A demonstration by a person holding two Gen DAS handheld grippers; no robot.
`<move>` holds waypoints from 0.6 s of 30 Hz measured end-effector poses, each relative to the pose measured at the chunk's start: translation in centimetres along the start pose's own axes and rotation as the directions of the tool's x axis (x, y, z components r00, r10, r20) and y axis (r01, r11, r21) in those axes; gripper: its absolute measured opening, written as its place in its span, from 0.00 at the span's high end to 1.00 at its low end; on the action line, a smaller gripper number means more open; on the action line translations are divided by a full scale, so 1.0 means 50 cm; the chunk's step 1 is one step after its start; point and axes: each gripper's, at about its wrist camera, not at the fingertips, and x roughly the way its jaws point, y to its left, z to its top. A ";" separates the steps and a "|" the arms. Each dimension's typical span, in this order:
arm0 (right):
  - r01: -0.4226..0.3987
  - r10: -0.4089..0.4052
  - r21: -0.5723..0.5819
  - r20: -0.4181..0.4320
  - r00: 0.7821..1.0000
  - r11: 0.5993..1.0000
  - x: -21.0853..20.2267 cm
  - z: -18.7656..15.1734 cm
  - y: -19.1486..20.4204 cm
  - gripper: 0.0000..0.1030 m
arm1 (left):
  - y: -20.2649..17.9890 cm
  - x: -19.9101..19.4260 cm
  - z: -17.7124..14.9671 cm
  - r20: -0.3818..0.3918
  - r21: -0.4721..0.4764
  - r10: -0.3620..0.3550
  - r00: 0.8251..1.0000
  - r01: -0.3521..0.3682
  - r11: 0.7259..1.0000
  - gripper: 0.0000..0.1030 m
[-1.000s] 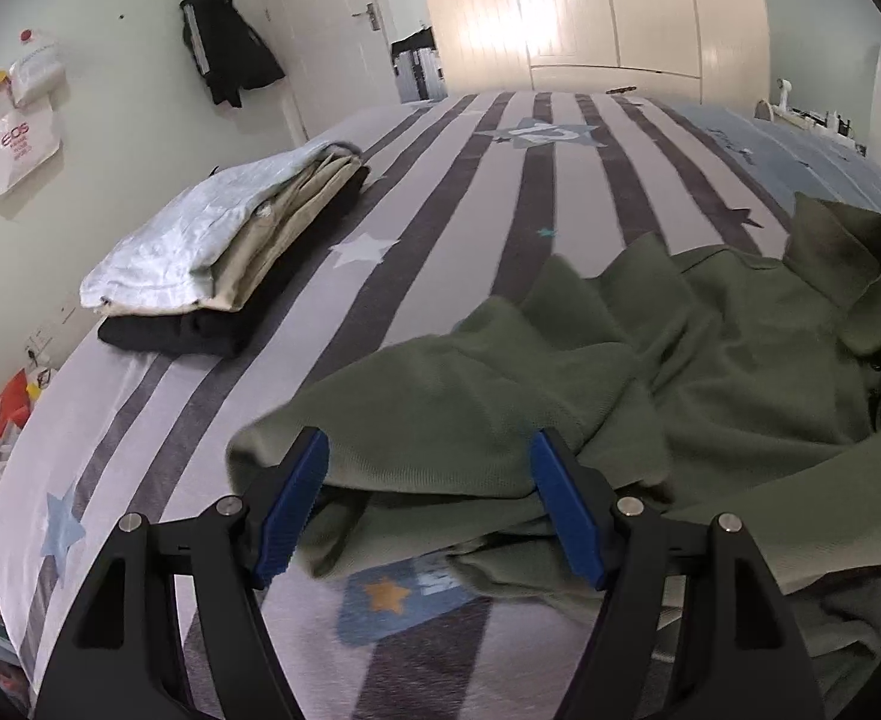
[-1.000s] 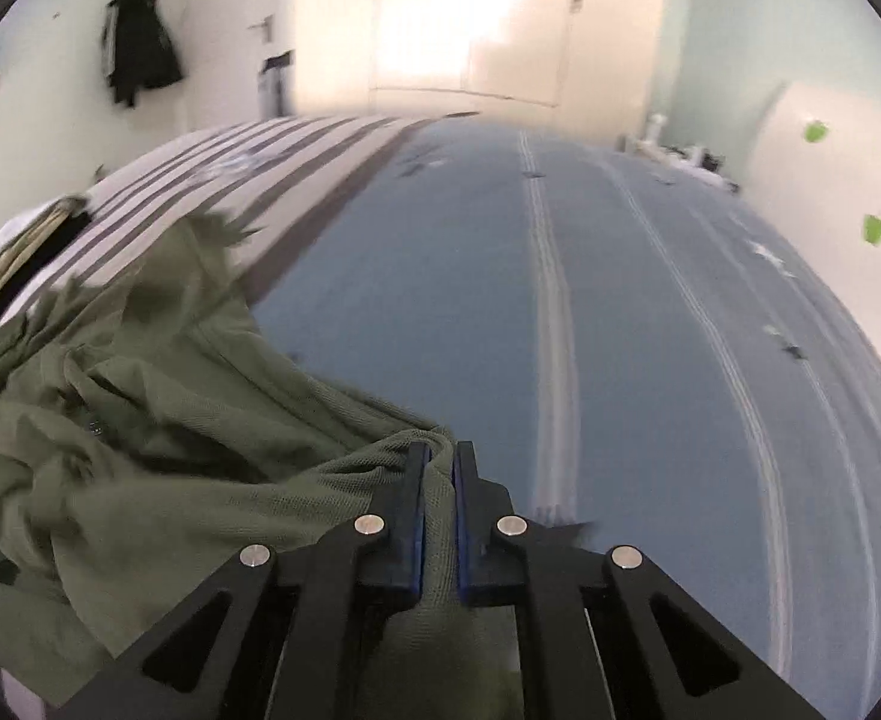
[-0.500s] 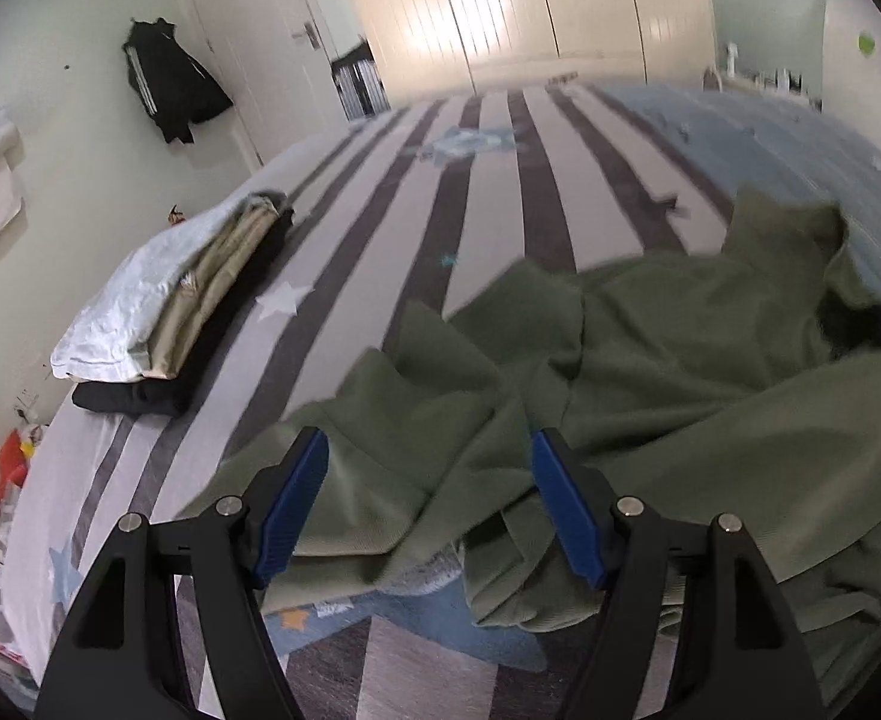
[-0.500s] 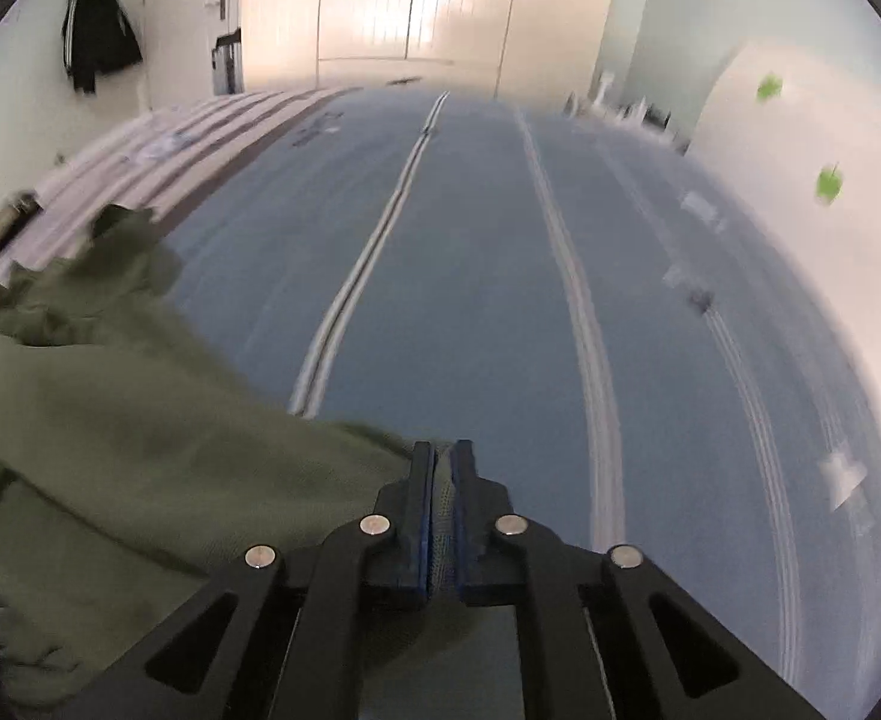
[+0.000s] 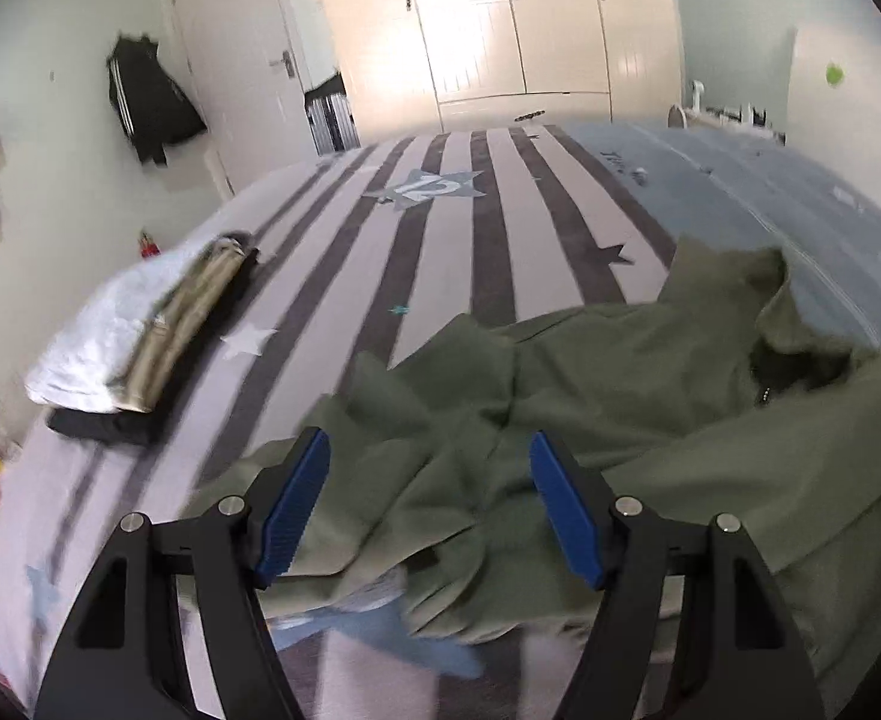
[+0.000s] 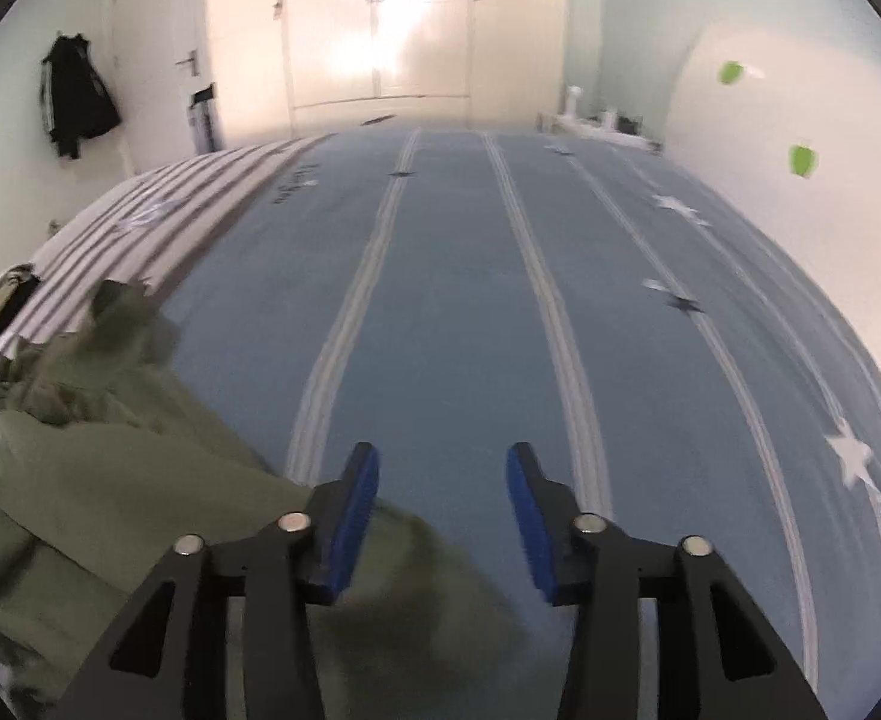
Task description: Fold clothes
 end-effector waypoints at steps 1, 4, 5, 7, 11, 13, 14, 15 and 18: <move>-0.020 0.020 -0.006 0.003 1.000 1.000 0.008 0.012 0.022 0.58 | -0.003 0.012 0.008 -0.006 -0.015 -0.001 1.000 0.001 1.000 0.35; -0.084 0.084 -0.029 -0.015 0.996 0.996 0.047 0.033 0.086 0.57 | -0.016 0.045 0.022 -0.008 -0.036 -0.004 1.000 0.003 0.999 0.35; -0.106 0.105 -0.037 -0.025 0.994 0.994 0.062 0.037 0.107 0.57 | -0.023 0.057 0.028 -0.002 -0.031 -0.007 1.000 0.007 1.000 0.35; -0.140 0.136 -0.074 -0.052 0.989 0.987 0.102 0.037 0.152 0.57 | -0.043 0.084 0.047 0.019 -0.003 -0.020 1.000 0.020 1.000 0.35; -0.199 0.191 -0.126 -0.075 0.979 0.972 0.159 0.020 0.211 0.57 | -0.078 0.151 0.074 0.020 0.073 -0.058 0.998 0.057 0.996 0.35; -0.208 0.195 -0.115 -0.117 0.974 0.971 0.185 0.009 0.219 0.57 | -0.095 0.191 0.079 -0.020 0.110 -0.058 0.998 0.060 0.992 0.35; -0.212 0.197 -0.109 -0.139 0.971 0.971 0.198 0.003 0.223 0.57 | -0.100 0.209 0.081 -0.044 0.130 -0.052 0.998 0.057 0.990 0.35; -0.213 0.195 -0.105 -0.157 0.968 0.971 0.202 -0.001 0.222 0.57 | -0.102 0.225 0.082 -0.070 0.153 -0.042 0.997 0.052 0.987 0.35; -0.217 0.196 -0.077 -0.210 0.958 0.973 0.209 -0.005 0.215 0.57 | -0.096 0.268 0.090 -0.133 0.223 0.012 0.991 0.018 0.975 0.35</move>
